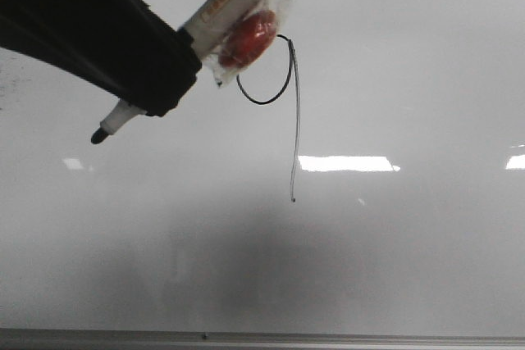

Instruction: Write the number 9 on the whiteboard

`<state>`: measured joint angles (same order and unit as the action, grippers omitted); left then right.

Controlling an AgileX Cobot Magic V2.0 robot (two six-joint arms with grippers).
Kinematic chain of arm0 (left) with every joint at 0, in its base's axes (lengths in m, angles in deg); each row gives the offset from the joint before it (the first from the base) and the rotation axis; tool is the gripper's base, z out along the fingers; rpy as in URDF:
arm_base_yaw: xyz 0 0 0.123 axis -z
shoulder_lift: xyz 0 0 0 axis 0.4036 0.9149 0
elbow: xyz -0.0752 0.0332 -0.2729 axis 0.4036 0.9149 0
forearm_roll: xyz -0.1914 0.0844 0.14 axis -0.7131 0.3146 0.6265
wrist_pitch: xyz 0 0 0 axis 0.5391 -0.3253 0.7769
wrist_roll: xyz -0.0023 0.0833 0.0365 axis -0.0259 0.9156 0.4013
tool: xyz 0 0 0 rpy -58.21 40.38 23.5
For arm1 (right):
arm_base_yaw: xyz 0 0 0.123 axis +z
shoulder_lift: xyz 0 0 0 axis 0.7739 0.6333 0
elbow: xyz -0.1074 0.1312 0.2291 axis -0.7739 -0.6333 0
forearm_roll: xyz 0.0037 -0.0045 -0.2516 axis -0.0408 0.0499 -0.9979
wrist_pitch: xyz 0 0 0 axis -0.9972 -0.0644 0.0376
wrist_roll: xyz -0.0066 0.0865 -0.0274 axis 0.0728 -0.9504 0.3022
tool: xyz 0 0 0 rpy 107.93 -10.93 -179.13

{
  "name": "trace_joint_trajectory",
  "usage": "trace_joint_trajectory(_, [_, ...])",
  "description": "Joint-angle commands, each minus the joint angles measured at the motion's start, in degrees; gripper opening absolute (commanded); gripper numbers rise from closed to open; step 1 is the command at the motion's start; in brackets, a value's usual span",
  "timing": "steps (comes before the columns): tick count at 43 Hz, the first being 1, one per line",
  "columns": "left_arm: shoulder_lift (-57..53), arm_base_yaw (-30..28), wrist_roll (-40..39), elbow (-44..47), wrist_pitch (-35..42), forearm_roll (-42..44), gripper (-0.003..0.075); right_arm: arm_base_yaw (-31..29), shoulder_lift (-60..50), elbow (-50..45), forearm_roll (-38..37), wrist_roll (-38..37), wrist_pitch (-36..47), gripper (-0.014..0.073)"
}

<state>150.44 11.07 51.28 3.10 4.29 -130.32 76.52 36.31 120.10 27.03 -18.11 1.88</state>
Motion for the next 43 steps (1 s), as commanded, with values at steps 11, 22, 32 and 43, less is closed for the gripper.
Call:
trace_joint_trajectory(11, [0.42, -8.10, -15.20, -2.05, 8.22, 8.67, -0.0019, -6.06, -16.15, 0.45, 1.29, 0.54, 12.83, 0.0484])
trace_joint_trajectory(22, [4.54, -23.43, -30.05, -1.69, 19.77, 12.10, -0.0019, -11.73, -33.28, -12.11, -0.21, 0.54, 22.36, 0.0273])
trace_joint_trajectory(32, [6.57, -27.38, -33.62, 3.23, 36.90, 11.98, -0.0019, -11.80, -43.02, -24.19, -0.05, 0.43, 27.73, -0.0072])
trace_joint_trajectory(43, [13.13, -27.38, -33.62, 3.68, 41.48, 6.95, -0.0018, -11.80, -43.31, -24.96, 0.74, 0.39, 24.88, -0.0062])
